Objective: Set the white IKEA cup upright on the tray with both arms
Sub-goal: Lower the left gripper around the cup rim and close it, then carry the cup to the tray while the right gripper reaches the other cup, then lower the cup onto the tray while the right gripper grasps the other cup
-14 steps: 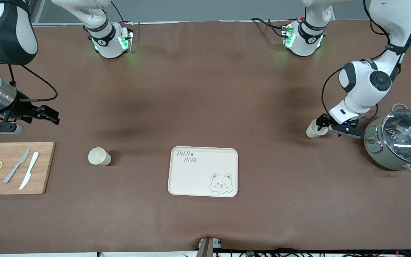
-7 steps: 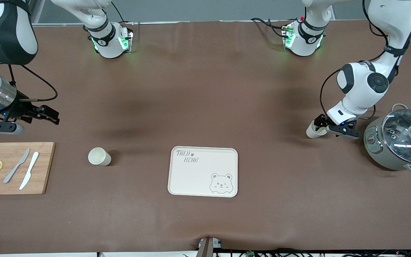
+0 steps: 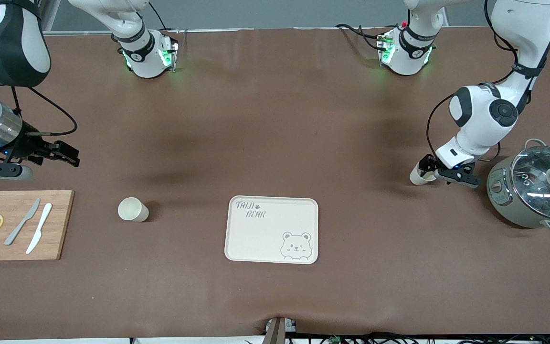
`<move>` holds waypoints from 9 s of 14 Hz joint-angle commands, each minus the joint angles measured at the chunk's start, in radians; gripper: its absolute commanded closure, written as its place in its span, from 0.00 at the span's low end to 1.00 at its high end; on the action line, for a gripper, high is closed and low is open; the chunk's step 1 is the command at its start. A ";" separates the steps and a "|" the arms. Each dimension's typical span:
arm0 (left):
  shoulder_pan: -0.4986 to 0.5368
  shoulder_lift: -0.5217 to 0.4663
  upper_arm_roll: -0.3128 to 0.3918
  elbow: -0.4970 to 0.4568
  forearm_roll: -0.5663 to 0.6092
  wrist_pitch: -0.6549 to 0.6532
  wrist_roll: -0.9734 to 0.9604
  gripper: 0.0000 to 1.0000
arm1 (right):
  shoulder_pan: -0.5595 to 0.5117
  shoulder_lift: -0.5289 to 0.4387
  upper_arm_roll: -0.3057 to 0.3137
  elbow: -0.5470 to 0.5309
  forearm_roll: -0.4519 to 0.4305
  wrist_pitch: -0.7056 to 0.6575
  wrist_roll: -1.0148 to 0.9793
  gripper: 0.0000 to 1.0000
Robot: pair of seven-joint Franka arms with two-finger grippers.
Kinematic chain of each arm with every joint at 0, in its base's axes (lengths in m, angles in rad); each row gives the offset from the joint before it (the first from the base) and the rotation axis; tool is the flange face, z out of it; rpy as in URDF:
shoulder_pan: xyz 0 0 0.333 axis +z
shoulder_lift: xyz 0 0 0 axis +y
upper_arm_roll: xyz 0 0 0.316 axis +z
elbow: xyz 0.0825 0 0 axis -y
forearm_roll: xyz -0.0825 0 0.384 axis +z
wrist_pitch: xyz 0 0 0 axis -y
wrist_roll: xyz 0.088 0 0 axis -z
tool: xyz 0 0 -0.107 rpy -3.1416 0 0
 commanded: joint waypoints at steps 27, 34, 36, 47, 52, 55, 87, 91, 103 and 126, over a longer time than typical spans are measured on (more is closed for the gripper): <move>-0.272 0.223 -0.150 0.715 0.026 -0.543 -0.622 1.00 | -0.018 0.166 0.009 -0.107 -0.017 0.289 -0.004 0.00; -0.427 0.421 -0.144 1.025 0.175 -0.704 -0.863 1.00 | -0.016 0.278 0.009 -0.107 -0.017 0.465 0.000 0.00; -0.444 0.437 -0.144 1.054 0.175 -0.704 -0.888 1.00 | -0.016 0.306 0.007 -0.107 -0.018 0.504 0.000 0.00; -0.725 0.572 0.069 1.218 0.163 -0.629 -1.073 1.00 | -0.015 0.396 0.007 -0.111 -0.018 0.601 0.002 0.00; -0.834 0.713 0.138 1.298 0.163 -0.543 -1.153 1.00 | -0.013 0.424 0.007 -0.124 -0.018 0.639 0.000 0.00; -0.840 0.736 0.132 1.309 0.160 -0.538 -1.155 1.00 | -0.013 0.429 0.007 -0.138 -0.018 0.642 0.000 0.00; -0.733 0.601 0.074 1.154 0.059 -0.572 -0.960 1.00 | 0.002 0.463 0.007 -0.178 -0.017 0.711 0.002 0.71; -0.733 0.603 0.074 1.154 0.059 -0.534 -0.963 1.00 | 0.002 0.463 0.009 -0.178 -0.017 0.713 0.003 0.92; -0.733 0.615 0.076 1.111 0.062 -0.441 -0.961 1.00 | -0.001 0.463 0.009 -0.178 -0.015 0.711 0.003 1.00; -0.737 0.635 0.077 1.109 0.074 -0.388 -0.951 1.00 | -0.001 0.303 0.013 -0.032 -0.003 0.289 0.005 1.00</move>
